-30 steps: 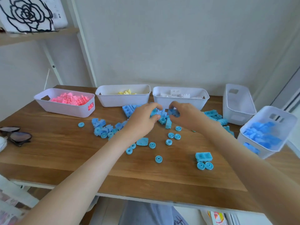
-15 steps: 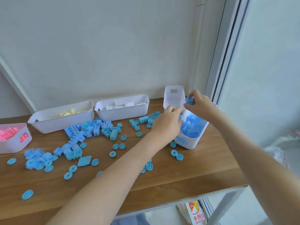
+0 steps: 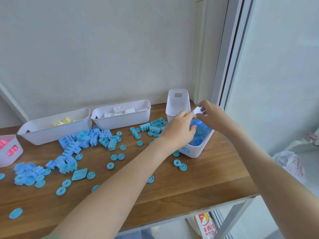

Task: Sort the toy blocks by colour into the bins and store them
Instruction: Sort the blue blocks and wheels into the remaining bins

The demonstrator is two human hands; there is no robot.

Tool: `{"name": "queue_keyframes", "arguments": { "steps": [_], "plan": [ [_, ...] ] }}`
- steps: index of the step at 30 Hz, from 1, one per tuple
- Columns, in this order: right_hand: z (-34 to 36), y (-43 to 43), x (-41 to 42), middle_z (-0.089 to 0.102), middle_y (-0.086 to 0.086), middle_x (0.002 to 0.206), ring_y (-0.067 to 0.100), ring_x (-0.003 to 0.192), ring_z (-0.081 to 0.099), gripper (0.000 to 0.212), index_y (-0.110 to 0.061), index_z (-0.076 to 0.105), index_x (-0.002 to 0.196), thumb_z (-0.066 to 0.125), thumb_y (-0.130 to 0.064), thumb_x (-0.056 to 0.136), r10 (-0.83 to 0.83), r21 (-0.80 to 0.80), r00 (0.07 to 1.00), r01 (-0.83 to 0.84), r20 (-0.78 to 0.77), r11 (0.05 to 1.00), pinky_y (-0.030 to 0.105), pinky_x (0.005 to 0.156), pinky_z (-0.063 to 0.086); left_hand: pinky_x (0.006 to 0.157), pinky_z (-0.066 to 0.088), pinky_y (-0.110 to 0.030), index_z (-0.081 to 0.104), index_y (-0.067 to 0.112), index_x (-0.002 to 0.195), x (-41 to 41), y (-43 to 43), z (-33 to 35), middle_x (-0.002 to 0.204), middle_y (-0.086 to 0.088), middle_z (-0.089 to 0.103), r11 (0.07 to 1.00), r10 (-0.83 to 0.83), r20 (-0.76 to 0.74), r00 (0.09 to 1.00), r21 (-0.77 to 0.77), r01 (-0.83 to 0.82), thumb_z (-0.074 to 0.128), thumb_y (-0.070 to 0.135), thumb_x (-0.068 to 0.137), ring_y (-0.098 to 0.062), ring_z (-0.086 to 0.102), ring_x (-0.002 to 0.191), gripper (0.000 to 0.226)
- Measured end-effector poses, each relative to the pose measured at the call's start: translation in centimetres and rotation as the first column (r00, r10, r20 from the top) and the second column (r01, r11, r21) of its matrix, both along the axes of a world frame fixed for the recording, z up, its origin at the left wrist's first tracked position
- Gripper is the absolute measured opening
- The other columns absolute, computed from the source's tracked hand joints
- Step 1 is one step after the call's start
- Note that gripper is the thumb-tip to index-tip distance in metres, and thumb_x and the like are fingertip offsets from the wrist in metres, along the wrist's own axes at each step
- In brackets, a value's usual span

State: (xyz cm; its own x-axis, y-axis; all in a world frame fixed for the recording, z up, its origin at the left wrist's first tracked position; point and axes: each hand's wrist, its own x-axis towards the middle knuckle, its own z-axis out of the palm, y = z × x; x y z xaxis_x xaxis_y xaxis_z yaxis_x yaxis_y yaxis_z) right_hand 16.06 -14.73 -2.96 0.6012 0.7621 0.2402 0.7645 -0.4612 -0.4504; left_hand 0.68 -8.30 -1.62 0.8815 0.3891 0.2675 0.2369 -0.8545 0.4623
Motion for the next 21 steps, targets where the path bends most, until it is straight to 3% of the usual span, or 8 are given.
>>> {"name": "queue_keyframes", "arguments": {
  "steps": [6, 11, 16, 21],
  "plan": [
    [2.2, 1.3, -2.7, 0.059, 0.009, 0.109, 0.023, 0.099, 0.056, 0.027, -0.007, 0.054, 0.117, 0.051, -0.013, 0.091, 0.108, 0.074, 0.989, -0.116, 0.105, 0.99, 0.027, 0.085, 0.04, 0.071, 0.041, -0.021, 0.059, 0.014, 0.107, -4.5, 3.0, 0.2, 0.105, 0.003, 0.055, 0.988, 0.111, 0.048, 0.993, 0.099, -0.115, 0.047, 0.021, 0.098, -0.01, 0.054, 0.087, 0.017],
    [2.4, 5.6, -8.4, 0.056, 0.01, 0.105, 0.026, 0.096, 0.054, 0.036, -0.004, 0.047, 0.119, 0.053, 0.0, 0.084, 0.308, 0.113, 0.943, -0.322, 0.126, 0.94, 0.036, 0.084, 0.044, 0.073, 0.05, -0.035, 0.061, 0.012, 0.098, -10.2, 6.1, -1.2, 0.09, 0.0, 0.061, 0.954, 0.286, -0.035, 0.958, 0.101, -0.281, 0.046, 0.024, 0.098, -0.016, 0.057, 0.082, 0.019],
    [0.5, 9.8, -13.6, 0.051, 0.003, 0.123, 0.014, 0.104, 0.051, 0.044, -0.016, 0.041, 0.132, 0.054, -0.014, 0.09, 0.511, -0.137, 0.86, -0.505, 0.008, 0.852, 0.02, 0.084, 0.037, 0.078, 0.049, -0.036, 0.062, 0.016, 0.101, -17.3, 10.7, -2.8, 0.099, 0.001, 0.057, 0.894, 0.445, -0.096, 0.89, 0.107, -0.435, 0.043, 0.022, 0.098, -0.017, 0.056, 0.088, 0.02],
    [-1.5, 13.7, -18.6, 0.043, 0.002, 0.137, 0.022, 0.123, 0.045, 0.055, -0.023, 0.033, 0.139, 0.053, -0.016, 0.088, 0.567, -0.243, 0.819, -0.569, -0.085, 0.786, 0.033, 0.099, 0.039, 0.07, 0.041, -0.027, 0.062, 0.017, 0.097, -25.0, 15.0, -4.3, 0.098, 0.002, 0.06, 0.784, 0.621, -0.096, 0.778, 0.086, -0.615, 0.045, 0.021, 0.097, -0.015, 0.054, 0.089, 0.018]
  ]
}}
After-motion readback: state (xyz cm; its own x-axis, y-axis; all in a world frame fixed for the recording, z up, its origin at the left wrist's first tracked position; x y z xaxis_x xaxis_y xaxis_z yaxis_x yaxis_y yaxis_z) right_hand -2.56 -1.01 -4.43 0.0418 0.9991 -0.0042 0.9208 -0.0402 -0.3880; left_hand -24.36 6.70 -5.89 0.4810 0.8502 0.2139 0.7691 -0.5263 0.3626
